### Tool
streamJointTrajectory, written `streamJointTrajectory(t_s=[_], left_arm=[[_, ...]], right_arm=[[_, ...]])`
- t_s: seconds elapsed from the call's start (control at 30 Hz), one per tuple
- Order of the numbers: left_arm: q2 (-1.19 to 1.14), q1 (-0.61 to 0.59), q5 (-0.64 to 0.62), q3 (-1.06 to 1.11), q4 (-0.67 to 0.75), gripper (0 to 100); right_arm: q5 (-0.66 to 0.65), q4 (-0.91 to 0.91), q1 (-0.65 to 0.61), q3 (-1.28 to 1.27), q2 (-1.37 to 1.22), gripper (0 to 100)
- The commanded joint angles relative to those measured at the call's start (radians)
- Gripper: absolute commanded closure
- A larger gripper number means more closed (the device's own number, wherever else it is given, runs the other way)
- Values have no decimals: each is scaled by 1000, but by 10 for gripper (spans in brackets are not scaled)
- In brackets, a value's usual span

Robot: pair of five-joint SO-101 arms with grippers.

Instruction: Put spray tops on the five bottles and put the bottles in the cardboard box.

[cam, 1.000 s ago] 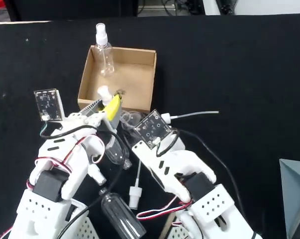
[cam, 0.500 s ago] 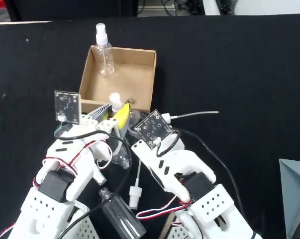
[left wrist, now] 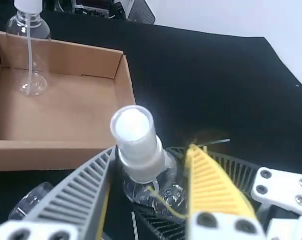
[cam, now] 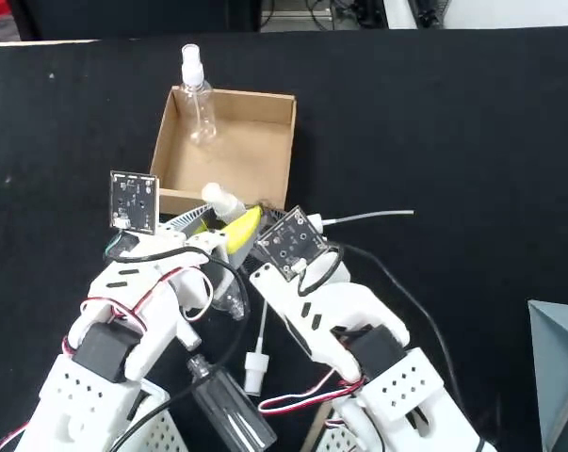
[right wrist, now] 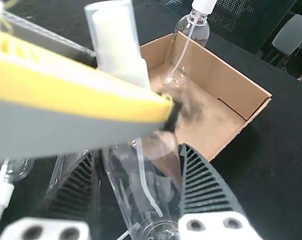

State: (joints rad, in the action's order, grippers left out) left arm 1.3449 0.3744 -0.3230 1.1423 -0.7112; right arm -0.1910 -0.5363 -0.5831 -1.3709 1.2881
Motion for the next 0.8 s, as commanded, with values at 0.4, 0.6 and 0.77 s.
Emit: streamJointTrajectory(t_s=[0.4,0.6,0.77], left_arm=[[15,-150,-115,-171,-109,685],[15,-191,-129,-234,-117,689],[15,-266,-160,-229,-109,688]], right_arm=[[5,32,34,5,33,935],[5,32,34,5,33,935],[5,32,31,5,33,935]])
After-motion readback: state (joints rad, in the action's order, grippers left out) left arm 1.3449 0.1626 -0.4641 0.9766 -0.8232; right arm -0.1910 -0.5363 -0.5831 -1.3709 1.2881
